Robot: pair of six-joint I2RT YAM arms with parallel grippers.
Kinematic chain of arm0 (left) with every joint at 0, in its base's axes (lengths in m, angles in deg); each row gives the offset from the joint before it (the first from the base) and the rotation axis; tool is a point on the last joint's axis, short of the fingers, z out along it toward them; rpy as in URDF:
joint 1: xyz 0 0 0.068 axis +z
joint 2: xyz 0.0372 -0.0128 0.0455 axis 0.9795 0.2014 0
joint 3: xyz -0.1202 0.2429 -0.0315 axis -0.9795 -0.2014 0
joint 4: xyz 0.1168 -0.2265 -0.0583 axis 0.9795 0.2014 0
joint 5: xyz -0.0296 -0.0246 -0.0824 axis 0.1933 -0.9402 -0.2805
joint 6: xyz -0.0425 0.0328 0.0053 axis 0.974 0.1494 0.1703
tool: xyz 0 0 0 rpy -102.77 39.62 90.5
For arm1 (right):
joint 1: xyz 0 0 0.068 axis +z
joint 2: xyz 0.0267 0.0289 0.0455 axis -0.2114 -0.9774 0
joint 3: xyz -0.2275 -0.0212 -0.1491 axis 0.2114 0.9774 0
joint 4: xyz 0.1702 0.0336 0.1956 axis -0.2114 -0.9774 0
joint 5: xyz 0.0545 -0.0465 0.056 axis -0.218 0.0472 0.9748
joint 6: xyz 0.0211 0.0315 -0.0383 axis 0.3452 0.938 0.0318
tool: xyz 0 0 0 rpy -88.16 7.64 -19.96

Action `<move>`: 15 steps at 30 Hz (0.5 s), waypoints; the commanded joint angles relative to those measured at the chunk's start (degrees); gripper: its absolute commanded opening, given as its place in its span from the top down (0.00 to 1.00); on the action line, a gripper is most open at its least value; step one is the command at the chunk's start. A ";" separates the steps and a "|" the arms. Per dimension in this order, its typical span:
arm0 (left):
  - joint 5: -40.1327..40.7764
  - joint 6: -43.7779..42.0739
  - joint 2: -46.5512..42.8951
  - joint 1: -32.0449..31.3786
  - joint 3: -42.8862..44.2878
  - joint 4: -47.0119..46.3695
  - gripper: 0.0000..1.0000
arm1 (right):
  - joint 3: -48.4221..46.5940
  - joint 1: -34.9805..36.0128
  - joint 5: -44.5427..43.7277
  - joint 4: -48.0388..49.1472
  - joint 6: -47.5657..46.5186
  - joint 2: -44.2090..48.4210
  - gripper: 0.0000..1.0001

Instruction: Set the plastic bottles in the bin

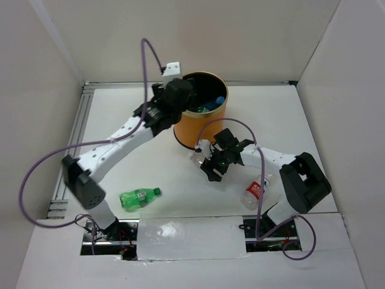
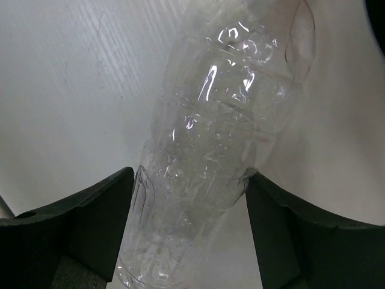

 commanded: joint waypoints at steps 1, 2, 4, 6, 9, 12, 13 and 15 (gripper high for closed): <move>2.51 0.54 -15.31 -0.13 -7.91 0.66 0.00 | 3.70 1.42 -5.76 3.87 -1.50 0.83 0.36; 1.99 2.81 -18.68 -0.13 -11.42 1.71 0.00 | 4.40 1.94 -5.76 3.88 -1.50 1.62 0.44; -0.98 7.20 -25.70 -0.13 -22.93 3.47 0.02 | 4.41 2.47 -5.76 2.48 -2.21 3.12 0.68; -3.28 14.58 -35.99 -0.13 -33.72 7.13 0.04 | 3.02 2.47 -1.91 -0.15 -5.27 4.87 0.81; -6.71 28.90 -44.95 -0.13 -40.01 15.84 0.02 | -3.29 1.51 6.26 -8.14 -10.11 10.32 0.93; -13.03 43.62 -49.63 -0.13 -46.77 24.20 0.01 | -11.19 0.28 13.46 -12.99 -13.02 16.12 0.97; -16.44 50.92 -53.13 -0.13 -51.32 26.65 0.01 | -15.24 0.27 15.40 -13.00 -13.02 18.22 1.00; -20.24 57.96 -54.12 -0.13 -52.93 27.99 0.01 | -19.54 0.27 17.25 -12.48 -13.02 18.86 1.00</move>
